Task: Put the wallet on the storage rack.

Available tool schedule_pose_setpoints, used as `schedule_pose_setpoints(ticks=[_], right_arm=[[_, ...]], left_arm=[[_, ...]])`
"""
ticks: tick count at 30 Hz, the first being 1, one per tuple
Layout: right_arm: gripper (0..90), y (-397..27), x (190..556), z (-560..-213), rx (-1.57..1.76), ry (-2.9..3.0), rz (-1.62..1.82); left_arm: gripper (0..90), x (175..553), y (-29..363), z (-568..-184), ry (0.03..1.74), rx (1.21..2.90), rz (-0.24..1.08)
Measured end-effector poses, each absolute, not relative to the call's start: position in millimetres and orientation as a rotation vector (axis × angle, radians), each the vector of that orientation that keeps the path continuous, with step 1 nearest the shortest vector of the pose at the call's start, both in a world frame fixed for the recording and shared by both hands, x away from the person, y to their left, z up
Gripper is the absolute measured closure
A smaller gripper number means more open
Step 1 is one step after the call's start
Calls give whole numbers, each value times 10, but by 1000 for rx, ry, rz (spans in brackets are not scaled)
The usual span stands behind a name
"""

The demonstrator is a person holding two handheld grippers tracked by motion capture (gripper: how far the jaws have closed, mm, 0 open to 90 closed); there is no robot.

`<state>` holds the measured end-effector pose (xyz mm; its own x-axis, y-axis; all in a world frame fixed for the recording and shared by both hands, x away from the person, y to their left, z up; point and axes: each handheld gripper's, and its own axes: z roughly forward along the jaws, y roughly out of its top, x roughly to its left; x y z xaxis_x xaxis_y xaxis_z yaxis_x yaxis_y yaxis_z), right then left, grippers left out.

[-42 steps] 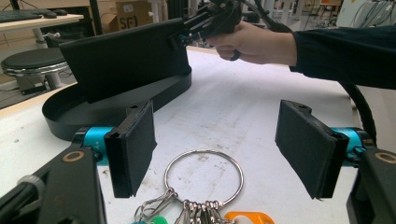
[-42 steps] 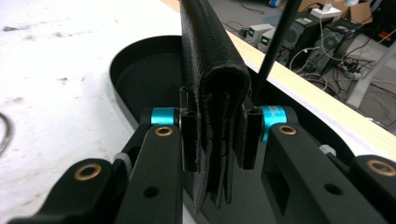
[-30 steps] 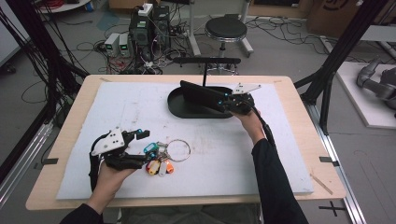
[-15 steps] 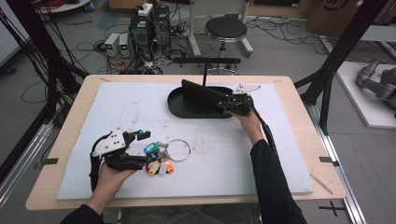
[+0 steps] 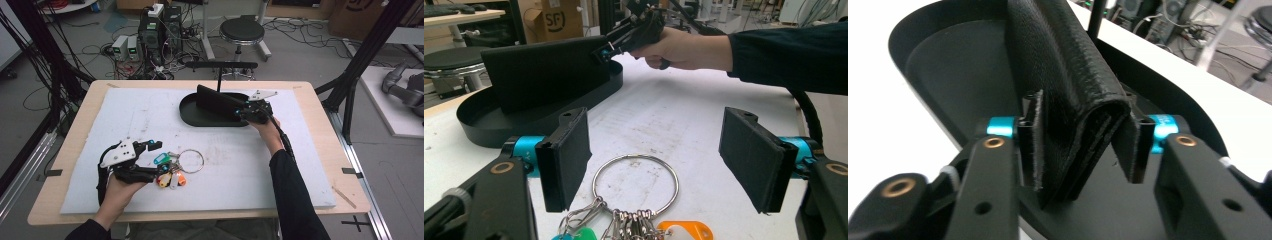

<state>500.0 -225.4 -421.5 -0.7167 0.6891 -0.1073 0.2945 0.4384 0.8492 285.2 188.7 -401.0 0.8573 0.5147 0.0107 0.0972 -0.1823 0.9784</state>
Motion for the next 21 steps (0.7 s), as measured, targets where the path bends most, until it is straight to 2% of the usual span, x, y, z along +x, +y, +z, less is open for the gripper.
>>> schedule_pose_setpoints(ticks=[1,2,9,15,21], right_arm=[[595,-2254,5000,-4215,829,2253,1203],[539,-2262,4992,-4198,864,2225,1175],[393,-2360,4934,-4089,917,2184,1146],[371,-2515,4728,-3821,913,2127,1258],[360,-2627,4371,-3610,869,2117,1349]], left_arm=[[285,2852,1887,-4010,472,1733,398],[285,2853,1886,-4012,474,1732,395],[285,2860,1887,-4010,468,1736,400],[284,2882,1886,-4008,475,1738,406],[282,2938,1905,-4021,495,1760,435]])
